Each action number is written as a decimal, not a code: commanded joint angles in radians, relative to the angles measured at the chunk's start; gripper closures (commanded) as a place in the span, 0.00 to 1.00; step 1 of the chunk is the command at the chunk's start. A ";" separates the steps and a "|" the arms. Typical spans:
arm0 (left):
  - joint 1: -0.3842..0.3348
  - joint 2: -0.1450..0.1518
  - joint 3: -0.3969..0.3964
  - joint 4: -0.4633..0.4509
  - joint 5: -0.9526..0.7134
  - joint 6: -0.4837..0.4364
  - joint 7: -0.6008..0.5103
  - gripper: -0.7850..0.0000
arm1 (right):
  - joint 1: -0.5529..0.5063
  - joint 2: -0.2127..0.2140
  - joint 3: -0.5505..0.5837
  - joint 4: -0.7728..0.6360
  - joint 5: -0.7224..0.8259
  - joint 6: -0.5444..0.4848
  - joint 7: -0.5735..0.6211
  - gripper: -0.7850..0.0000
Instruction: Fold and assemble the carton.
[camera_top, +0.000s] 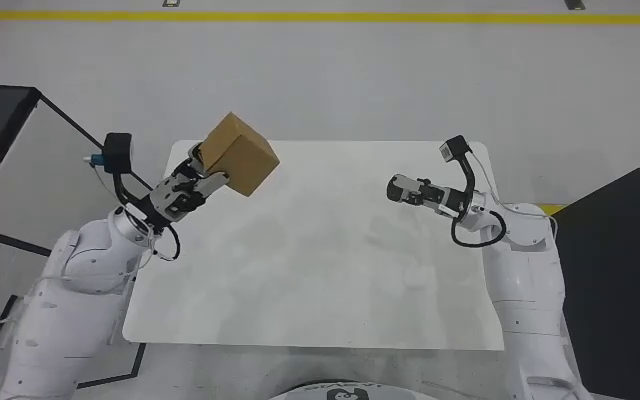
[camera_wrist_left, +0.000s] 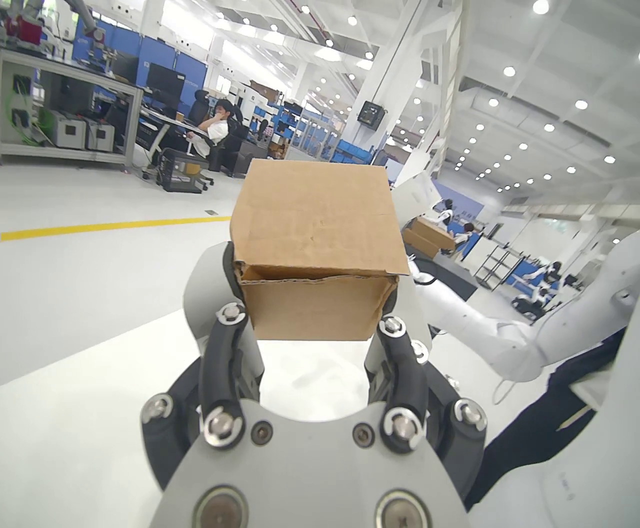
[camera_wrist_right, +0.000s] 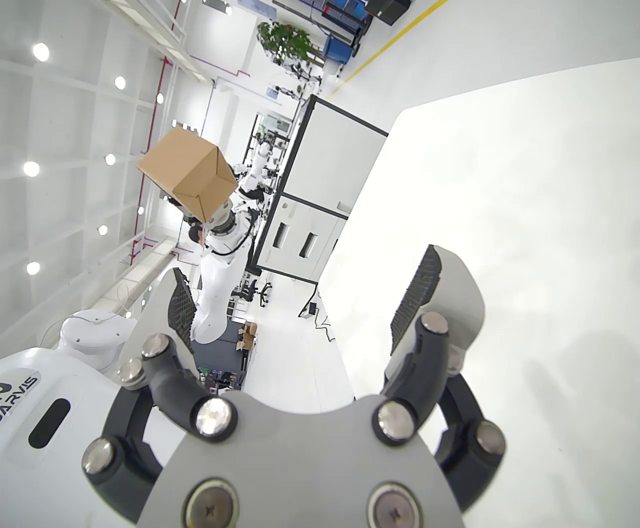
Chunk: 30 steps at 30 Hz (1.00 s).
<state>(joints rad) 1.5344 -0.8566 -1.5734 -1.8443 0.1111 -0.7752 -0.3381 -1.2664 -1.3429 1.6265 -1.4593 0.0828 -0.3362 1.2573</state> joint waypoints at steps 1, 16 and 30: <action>-0.001 0.001 -0.003 -0.003 -0.009 0.001 -0.013 1.00 | 0.000 0.000 0.000 0.000 0.000 0.000 0.000 0.00; 0.017 0.006 0.015 -0.073 -0.402 0.163 -0.205 1.00 | 0.000 0.000 0.000 0.000 0.000 0.000 0.000 0.00; 0.038 0.011 -0.047 -0.017 -0.848 0.269 -0.533 1.00 | 0.000 0.000 0.000 0.000 0.000 0.000 0.000 0.00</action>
<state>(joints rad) 1.5693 -0.8451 -1.6155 -1.8713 -0.7302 -0.5080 -0.8523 -1.2664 -1.3429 1.6265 -1.4593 0.0828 -0.3362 1.2573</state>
